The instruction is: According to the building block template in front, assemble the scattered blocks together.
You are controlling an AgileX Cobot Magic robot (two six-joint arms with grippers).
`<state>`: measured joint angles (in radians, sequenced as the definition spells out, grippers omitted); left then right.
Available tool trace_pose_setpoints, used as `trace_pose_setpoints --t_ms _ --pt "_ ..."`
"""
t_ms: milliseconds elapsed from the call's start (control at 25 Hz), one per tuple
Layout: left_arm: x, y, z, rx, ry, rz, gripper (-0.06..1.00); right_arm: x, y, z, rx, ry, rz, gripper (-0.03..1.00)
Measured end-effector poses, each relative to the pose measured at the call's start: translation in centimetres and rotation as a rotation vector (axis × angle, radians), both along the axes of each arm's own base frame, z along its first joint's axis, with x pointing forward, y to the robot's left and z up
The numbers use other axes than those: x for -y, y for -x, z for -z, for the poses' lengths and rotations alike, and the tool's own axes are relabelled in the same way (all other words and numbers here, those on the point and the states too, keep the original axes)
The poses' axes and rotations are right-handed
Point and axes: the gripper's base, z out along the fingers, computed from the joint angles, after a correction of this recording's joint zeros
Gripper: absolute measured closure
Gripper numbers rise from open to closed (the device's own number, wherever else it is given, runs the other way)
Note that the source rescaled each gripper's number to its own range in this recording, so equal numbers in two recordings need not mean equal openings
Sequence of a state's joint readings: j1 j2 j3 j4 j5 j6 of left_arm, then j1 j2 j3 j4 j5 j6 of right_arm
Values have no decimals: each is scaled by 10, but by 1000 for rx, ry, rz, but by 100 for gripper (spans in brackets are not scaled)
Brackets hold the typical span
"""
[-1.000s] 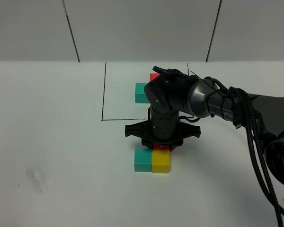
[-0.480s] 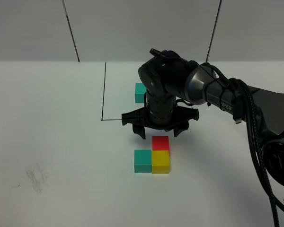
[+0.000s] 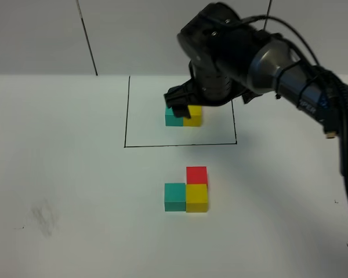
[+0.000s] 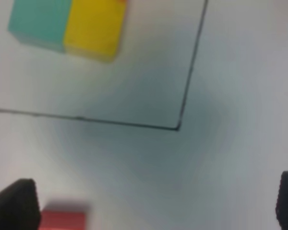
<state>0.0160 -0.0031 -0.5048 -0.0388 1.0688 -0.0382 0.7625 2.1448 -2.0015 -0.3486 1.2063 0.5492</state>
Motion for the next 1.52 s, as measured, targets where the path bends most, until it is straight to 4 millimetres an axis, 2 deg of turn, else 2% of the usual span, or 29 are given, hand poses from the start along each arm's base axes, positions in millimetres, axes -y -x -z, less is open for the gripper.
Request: trace_pose_setpoints --t_ms 160,360,520,640,800,1040,1200,1360,1440,1520 --pt "0 0 0 0 0 0 78 49 -14 -50 88 2 -8 -3" --pt "0 0 0 0 0 0 78 122 -24 -102 159 33 -72 -3" --pt "0 0 0 0 0 0 78 184 -19 -140 212 34 -78 -3" --pt "0 0 0 0 0 0 78 225 0 -146 190 39 -38 -3" --pt "0 0 0 0 0 0 78 269 42 -137 120 40 45 -3" --pt "0 0 0 0 0 0 78 308 135 -121 84 72 154 2" --pt "0 0 0 0 0 0 78 314 210 -126 202 55 197 12" --pt "0 0 0 0 0 0 78 315 289 -130 411 -3 230 16" --pt "0 0 0 0 0 0 78 314 325 -124 511 -47 239 17" --pt "0 0 0 0 0 0 78 311 350 -113 577 -100 240 18"
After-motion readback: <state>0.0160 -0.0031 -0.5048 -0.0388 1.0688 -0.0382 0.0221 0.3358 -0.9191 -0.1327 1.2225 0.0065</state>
